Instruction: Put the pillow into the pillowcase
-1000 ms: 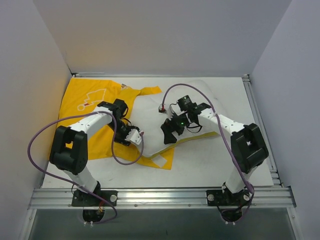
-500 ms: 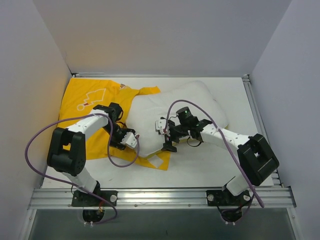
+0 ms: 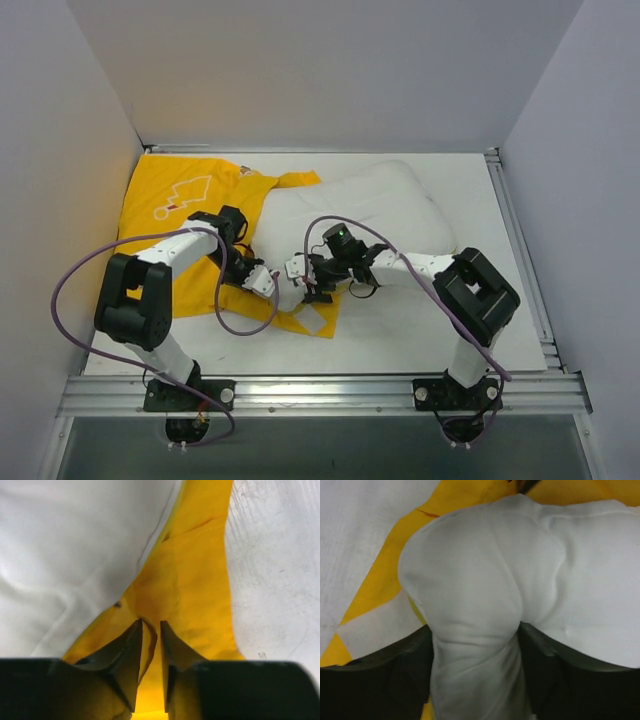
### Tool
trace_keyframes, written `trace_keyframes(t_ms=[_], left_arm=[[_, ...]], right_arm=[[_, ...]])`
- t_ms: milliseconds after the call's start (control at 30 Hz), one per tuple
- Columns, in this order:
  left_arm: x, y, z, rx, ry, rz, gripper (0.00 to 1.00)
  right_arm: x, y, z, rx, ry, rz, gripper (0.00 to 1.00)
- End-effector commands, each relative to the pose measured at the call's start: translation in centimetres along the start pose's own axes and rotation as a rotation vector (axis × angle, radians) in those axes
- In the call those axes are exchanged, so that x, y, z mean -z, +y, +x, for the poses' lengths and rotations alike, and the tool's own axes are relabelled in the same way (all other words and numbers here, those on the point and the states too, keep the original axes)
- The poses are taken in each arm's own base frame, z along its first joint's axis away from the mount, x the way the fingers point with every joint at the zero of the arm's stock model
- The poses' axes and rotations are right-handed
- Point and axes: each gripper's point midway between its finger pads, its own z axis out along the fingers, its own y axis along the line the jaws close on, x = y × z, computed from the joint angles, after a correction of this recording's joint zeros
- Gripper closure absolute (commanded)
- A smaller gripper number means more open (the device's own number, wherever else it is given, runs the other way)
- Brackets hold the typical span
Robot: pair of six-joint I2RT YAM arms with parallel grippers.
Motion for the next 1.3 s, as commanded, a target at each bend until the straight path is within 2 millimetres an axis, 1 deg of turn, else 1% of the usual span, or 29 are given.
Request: trace_keyframes(t_ms=[0,33,100,133,167,200,233,267,333,400,433,467,500,533,600,733,800,867,900,933,967,1000,1033,1067,1100,1133,1167,1233,1267], left_arm=[[-0.3,-0.6,-0.4,-0.055,-0.007,0.012,0.77],[0.1,-0.7,-0.6,-0.071,-0.005,0.003,0.87],[0.6,-1.7,-1.6,-0.098,-0.03,0.022,0.93],[1.4,-1.8,-2.5,-0.123,-0.037,0.002,1.0],[1.8,-2.0,-3.2,-0.137,-0.051,-0.005,1.0],[2.2,-2.8,-4.0,-0.142,-0.073,0.008,1.0],[2.6,-2.9,-5.0,-0.161,-0.097,-0.004,1.0],[3.5,-2.9,-6.2,-0.193,-0.107,-0.029,1.0],[4.4,-3.7,-8.0,-0.215,-0.14,-0.037,1.0],[5.3,-3.9,-9.5,-0.232,-0.163,-0.046,1.0],[5.7,-3.9,-10.1,-0.238,-0.176,-0.055,1.0],[6.4,-3.7,-10.9,-0.253,-0.191,-0.076,1.0],[6.7,-3.8,-11.3,-0.243,-0.199,-0.078,1.0],[7.0,-3.7,-11.6,-0.238,-0.204,-0.088,1.0],[8.0,-2.8,-12.4,-0.222,-0.229,-0.121,1.0],[9.5,-1.3,-13.7,-0.184,-0.27,-0.175,1.0],[9.6,-0.9,-13.8,-0.19,-0.264,-0.193,1.0],[9.2,-1.2,-13.3,-0.182,-0.248,-0.179,1.0],[9.0,-1.5,-12.9,-0.183,-0.238,-0.172,1.0],[8.4,-2.3,-12.6,-0.176,-0.234,-0.157,0.98],[8.1,-2.7,-12.5,-0.18,-0.234,-0.153,0.94],[8.0,-2.4,-12.5,-0.145,-0.241,-0.176,0.9],[8.2,-2.1,-12.9,-0.102,-0.266,-0.209,0.86],[8.2,-1.7,-13.0,-0.05,-0.28,-0.228,0.69],[8.6,-1.0,-13.3,0.027,-0.301,-0.259,0.59],[8.9,-0.5,-13.7,0.072,-0.329,-0.27,0.51],[10.0,0.3,-14.0,0.115,-0.347,-0.306,0.43],[11.0,1.7,-14.3,0.272,-0.39,-0.344,0.42],[12.1,2.4,-14.1,0.318,-0.408,-0.377,0.38]], right_arm=[[0.0,-3.9,0.7,-0.116,0.057,0.138,0.46],[0.0,-5.1,0.2,-0.14,0.052,0.159,0.7],[0.5,-6.2,-0.5,-0.252,0.038,0.192,0.9],[0.7,-6.8,-1.2,-0.294,0.03,0.206,1.0],[1.2,-8.3,-2.8,-0.333,-0.004,0.235,1.0],[1.6,-9.0,-3.8,-0.371,-0.036,0.239,1.0],[1.8,-9.3,-4.9,-0.466,-0.062,0.242,1.0],[2.3,-10.7,-6.7,-0.48,-0.1,0.261,1.0],[1.5,-10.6,-7.8,-0.571,-0.12,0.234,1.0],[1.0,-11.4,-8.8,-0.596,-0.127,0.239,1.0],[0.5,-11.2,-8.5,-0.62,-0.106,0.238,1.0],[-0.6,-11.1,-7.4,-0.691,-0.088,0.232,1.0],[-0.9,-11.5,-7.7,-0.712,-0.097,0.231,1.0],[-1.9,-11.2,-6.6,-0.757,-0.078,0.218,1.0],[-3.3,-10.5,-5.9,-0.832,-0.065,0.201,1.0],[-7.0,-6.9,-2.9,-0.987,0.007,0.113,1.0],[-7.4,-6.3,-3.1,-1.099,-0.026,0.079,1.0],[-7.0,-6.8,-3.8,-1.167,-0.089,0.058,1.0],[-6.0,-7.0,-4.5,-1.248,-0.14,0.021,0.97],[-4.6,-8.3,-6.4,-1.237,-0.223,0.027,0.94],[-4.0,-7.8,-6.2,-1.269,-0.236,0.017,0.9],[-2.9,-7.9,-6.9,-1.274,-0.267,-0.003,0.76],[-1.2,-8.3,-8.6,-1.257,-0.309,-0.005,0.7],[-0.6,-7.5,-8.8,-1.258,-0.307,-0.019,0.6],[0.2,-6.9,-9.5,-1.245,-0.313,-0.045,0.44],[1.8,-6.5,-10.0,-1.215,-0.301,-0.041,0.42],[2.6,-6.2,-9.7,-1.197,-0.282,-0.031,0.41],[5.0,-5.2,-8.8,-1.213,-0.21,-0.005,0.4],[5.8,-5.0,-8.2,-1.151,-0.189,0.013,0.39]])
